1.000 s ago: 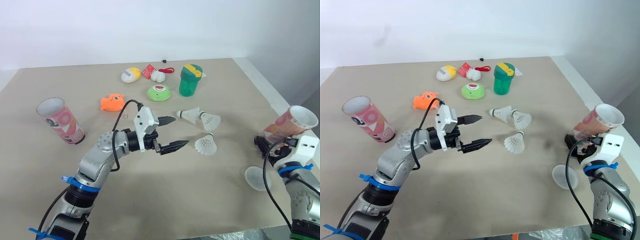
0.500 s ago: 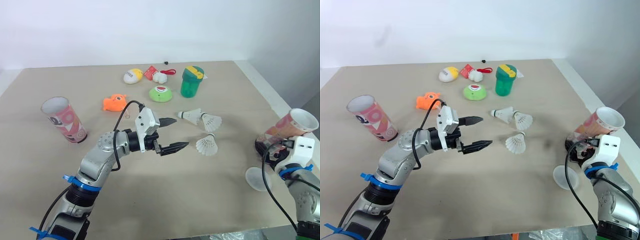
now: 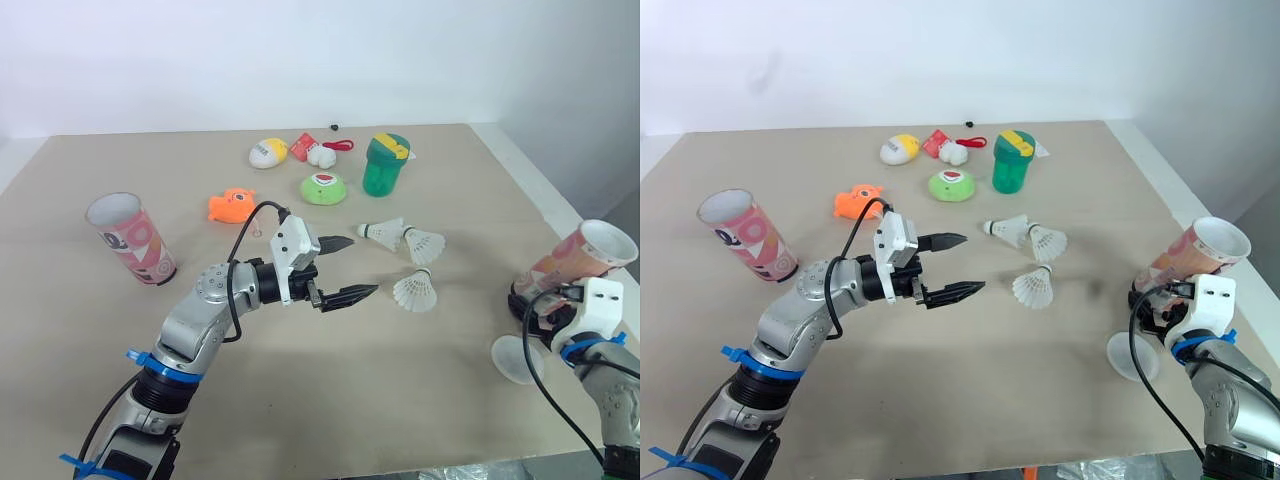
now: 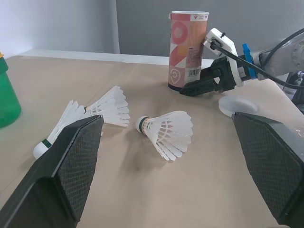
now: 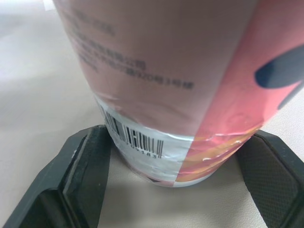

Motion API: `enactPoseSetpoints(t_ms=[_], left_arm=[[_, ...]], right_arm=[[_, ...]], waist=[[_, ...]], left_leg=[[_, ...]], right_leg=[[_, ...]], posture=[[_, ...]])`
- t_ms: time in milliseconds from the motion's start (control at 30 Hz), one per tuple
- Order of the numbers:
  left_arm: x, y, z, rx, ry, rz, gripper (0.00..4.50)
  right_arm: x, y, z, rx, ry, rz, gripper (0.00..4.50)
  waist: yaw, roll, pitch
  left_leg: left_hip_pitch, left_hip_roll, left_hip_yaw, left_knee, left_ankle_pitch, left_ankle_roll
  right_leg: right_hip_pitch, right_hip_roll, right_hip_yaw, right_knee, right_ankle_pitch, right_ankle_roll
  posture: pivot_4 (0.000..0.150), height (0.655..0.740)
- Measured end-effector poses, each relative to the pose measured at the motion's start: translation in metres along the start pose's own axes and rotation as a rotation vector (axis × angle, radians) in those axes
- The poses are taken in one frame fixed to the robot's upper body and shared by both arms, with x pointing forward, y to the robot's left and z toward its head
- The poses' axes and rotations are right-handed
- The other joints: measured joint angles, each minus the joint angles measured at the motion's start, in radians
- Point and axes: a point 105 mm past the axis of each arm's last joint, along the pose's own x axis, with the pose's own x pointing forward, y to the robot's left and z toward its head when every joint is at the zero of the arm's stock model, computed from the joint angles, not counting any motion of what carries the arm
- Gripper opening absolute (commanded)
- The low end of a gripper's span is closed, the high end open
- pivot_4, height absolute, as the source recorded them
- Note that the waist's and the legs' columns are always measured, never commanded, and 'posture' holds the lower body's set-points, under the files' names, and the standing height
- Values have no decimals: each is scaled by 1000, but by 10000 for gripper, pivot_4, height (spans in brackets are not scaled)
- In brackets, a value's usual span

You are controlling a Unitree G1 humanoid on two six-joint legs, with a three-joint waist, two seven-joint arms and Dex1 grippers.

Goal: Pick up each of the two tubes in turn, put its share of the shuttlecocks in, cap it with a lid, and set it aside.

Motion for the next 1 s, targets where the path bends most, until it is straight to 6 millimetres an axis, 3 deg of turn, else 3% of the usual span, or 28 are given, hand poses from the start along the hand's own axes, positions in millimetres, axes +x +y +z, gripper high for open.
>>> enactPoseSetpoints(t_ms=[300,567,1000], left_arm=[[1,0,1,5,-7,-4,45000],[2,1,3,14,-11,-7,45000],[1,2,3,19,-4,1,45000]], right_arm=[[14,1,10,53,-86,-3,42271],[46,16,23,16,-116,17,42271],[42,8,17,-38,-38,23,42271]], waist=[[-2,3,2],[-5,4,2],[1,3,1]], left_leg=[[0,-2,2,0,0,0],[0,-3,3,0,0,0],[-1,-5,1,0,0,1]], right_leg=[[-1,-1,4,0,1,2],[-1,-1,6,0,1,4],[0,-1,8,-1,-2,5]], posture=[[1500,7400],[1500,7400],[1500,7400]])
